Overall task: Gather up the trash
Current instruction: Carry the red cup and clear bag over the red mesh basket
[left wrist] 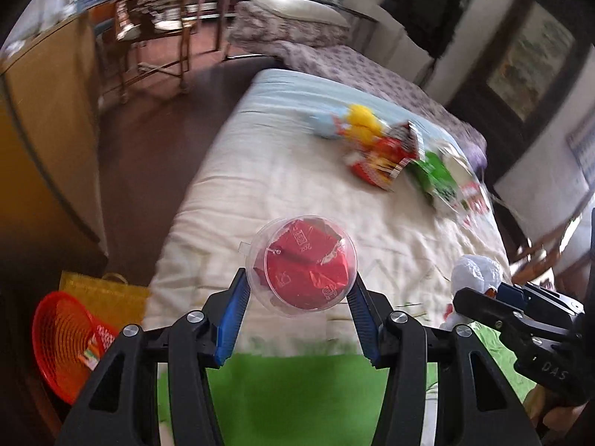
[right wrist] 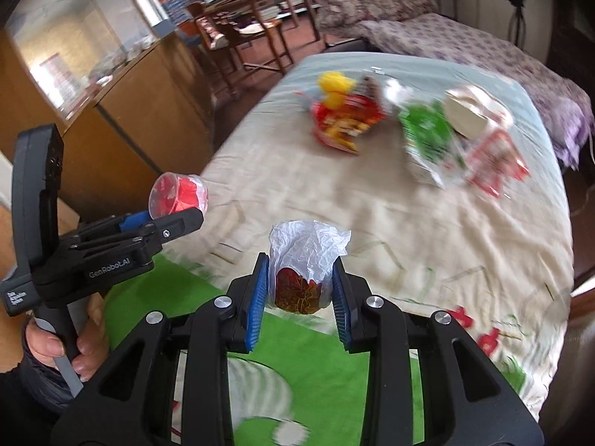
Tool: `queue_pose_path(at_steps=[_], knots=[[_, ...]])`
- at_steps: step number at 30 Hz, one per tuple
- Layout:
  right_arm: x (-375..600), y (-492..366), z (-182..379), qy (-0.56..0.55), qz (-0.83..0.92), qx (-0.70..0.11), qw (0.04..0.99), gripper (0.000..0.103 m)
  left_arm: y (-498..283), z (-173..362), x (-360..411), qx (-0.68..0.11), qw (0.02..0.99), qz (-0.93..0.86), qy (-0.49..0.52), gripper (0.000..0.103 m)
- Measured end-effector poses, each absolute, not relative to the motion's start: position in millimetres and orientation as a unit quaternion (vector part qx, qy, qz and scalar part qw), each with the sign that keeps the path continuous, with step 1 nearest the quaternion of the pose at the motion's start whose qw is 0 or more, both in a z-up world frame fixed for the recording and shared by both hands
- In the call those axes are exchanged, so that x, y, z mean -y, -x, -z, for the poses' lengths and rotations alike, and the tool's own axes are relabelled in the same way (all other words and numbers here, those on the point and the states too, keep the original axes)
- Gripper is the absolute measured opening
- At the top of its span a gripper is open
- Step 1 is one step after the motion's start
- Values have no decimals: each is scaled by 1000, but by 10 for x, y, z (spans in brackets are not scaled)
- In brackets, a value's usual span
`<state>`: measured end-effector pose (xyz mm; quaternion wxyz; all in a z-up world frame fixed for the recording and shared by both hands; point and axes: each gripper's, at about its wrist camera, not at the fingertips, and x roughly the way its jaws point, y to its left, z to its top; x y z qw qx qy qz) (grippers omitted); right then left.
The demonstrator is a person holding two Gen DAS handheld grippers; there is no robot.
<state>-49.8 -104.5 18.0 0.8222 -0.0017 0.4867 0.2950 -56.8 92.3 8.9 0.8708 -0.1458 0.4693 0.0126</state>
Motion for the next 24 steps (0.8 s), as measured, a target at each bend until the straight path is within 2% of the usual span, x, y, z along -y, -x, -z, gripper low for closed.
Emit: queue_pose_path(at_steps=[13, 24], knots=[[35, 570, -284, 60, -364, -482, 794, 34, 1025, -65, -1761, -434, 869, -122, 204, 52], [-1086, 776, -215, 127, -444, -487, 741, 34, 1512, 100, -2693, -438, 836, -215, 251, 52]])
